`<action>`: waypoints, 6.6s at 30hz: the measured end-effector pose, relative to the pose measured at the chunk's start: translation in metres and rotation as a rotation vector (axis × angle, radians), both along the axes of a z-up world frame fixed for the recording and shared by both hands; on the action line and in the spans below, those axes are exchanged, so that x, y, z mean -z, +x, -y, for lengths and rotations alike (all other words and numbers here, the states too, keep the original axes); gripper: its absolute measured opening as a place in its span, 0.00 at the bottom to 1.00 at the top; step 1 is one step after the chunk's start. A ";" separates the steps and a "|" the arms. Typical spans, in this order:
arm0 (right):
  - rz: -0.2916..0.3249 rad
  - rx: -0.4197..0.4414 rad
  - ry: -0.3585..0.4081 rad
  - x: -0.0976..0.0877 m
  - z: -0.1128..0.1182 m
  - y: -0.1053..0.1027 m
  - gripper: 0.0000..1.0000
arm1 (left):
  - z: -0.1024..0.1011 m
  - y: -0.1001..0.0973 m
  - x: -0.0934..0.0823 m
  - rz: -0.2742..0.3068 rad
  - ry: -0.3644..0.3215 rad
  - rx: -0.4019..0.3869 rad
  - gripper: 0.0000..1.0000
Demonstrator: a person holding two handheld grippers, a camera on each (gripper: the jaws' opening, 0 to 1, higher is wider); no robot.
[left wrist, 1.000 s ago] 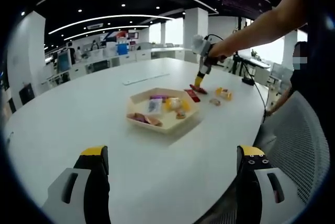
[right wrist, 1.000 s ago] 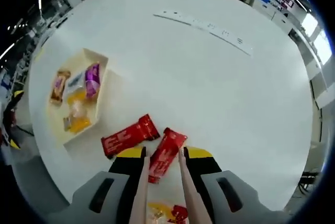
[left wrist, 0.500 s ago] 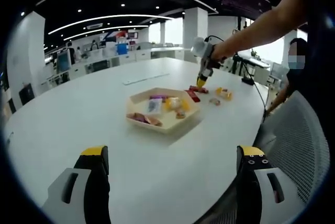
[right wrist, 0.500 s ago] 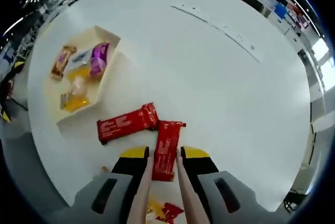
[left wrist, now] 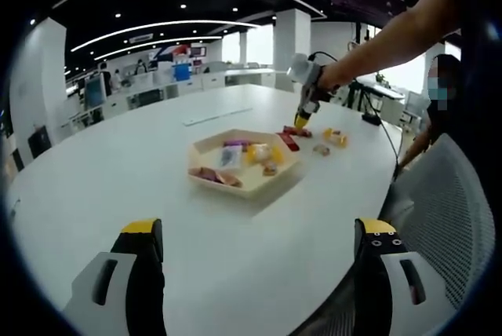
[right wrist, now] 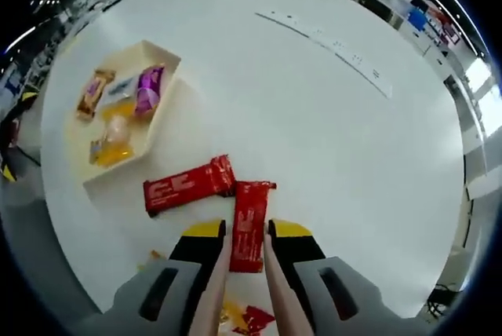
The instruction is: Place the target food into the container with the food tongs after gripping and lifting it, then release it inside without dropping or visibly crushing the food.
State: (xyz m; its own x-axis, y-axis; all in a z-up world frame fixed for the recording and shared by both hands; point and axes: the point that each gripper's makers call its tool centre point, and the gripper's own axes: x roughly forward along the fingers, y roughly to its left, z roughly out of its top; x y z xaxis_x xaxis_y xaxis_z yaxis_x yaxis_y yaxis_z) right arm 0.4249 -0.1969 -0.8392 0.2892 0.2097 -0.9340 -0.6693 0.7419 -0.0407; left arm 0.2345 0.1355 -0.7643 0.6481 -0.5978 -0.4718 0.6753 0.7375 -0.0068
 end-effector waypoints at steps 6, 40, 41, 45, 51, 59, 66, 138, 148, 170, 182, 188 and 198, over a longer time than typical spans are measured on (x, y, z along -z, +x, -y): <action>0.014 -0.001 -0.001 -0.001 -0.001 -0.001 0.21 | 0.000 0.000 0.001 -0.001 0.005 0.002 0.99; 0.029 -0.093 0.008 -0.046 0.011 0.020 0.21 | 0.004 -0.003 0.005 0.004 0.027 0.041 1.00; 0.029 -0.092 0.013 -0.051 0.011 0.022 0.21 | 0.003 -0.002 0.003 0.004 0.014 0.032 1.00; 0.031 -0.127 0.017 -0.066 0.006 0.022 0.21 | -0.001 0.001 0.000 0.023 0.013 0.006 1.00; 0.056 -0.188 -0.006 -0.089 0.000 0.029 0.20 | -0.001 -0.001 0.008 0.042 0.100 0.030 1.00; 0.085 -0.221 -0.006 -0.121 -0.009 0.037 0.21 | -0.006 0.003 -0.001 0.041 0.040 -0.008 1.00; 0.078 -0.217 -0.026 -0.124 -0.003 0.036 0.21 | -0.004 0.003 -0.003 0.052 0.041 -0.005 1.00; 0.096 -0.476 0.096 -0.155 -0.170 -0.018 0.21 | -0.007 0.008 -0.018 0.092 -0.018 -0.044 0.99; 0.082 -0.507 0.115 -0.151 -0.193 -0.031 0.21 | -0.007 0.008 -0.019 0.096 -0.020 -0.044 0.99; 0.076 -0.578 0.119 -0.152 -0.220 -0.049 0.21 | -0.007 0.008 -0.018 0.094 -0.017 -0.044 0.99; 0.077 -0.586 0.129 -0.151 -0.220 -0.047 0.23 | -0.008 0.008 -0.018 0.090 -0.017 -0.047 0.99; 0.086 -0.578 0.136 -0.152 -0.218 -0.045 0.23 | -0.007 0.008 -0.017 0.088 -0.015 -0.044 0.99; 0.100 -0.565 0.153 -0.158 -0.216 -0.042 0.24 | -0.007 0.008 -0.017 0.088 -0.016 -0.043 0.99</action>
